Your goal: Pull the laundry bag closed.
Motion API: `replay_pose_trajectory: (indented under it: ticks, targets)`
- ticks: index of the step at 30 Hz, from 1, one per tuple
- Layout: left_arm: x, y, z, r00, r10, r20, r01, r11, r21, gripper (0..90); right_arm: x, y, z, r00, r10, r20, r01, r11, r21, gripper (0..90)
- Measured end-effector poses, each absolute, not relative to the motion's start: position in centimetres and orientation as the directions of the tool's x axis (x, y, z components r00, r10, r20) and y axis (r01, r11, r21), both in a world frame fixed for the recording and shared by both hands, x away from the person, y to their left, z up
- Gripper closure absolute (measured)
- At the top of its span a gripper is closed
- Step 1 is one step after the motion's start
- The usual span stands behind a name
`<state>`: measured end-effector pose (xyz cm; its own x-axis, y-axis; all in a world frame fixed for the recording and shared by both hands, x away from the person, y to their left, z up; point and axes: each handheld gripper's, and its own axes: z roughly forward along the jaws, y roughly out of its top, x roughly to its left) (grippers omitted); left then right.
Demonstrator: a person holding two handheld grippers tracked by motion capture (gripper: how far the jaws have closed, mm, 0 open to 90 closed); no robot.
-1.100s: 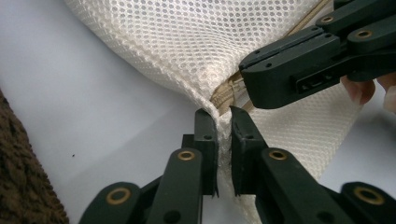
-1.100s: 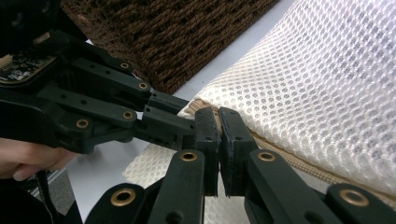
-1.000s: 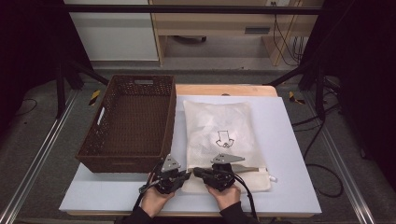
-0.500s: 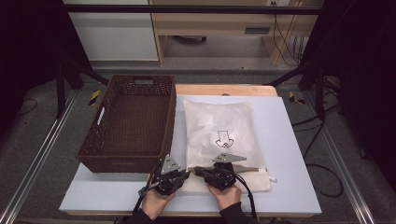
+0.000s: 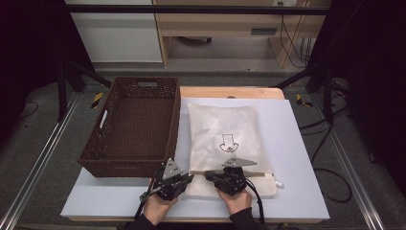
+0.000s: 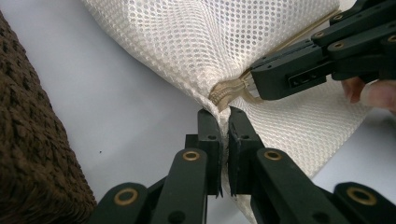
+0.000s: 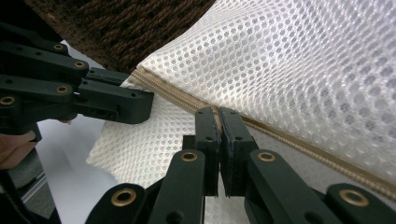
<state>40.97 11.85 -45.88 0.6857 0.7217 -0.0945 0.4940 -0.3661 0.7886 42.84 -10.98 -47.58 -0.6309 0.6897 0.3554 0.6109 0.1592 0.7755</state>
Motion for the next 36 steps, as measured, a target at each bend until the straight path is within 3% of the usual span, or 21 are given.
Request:
replay_pose_trajectory:
  ticks: [20, 36]
  targets:
    - [40.9, 12.1, -45.8, 0.682, 0.725, -0.090, 0.493, -0.365, 0.790, 84.9, 42.5, -13.5, -47.3, -0.614, 0.703, 0.359, 0.621, 0.150, 0.769, 87.2]
    - [40.9, 12.2, -46.3, 0.681, 0.726, -0.097, 0.505, -0.369, 0.780, 84.8, 41.3, -19.1, -46.8, -0.587, 0.725, 0.362, 0.618, 0.112, 0.778, 87.2]
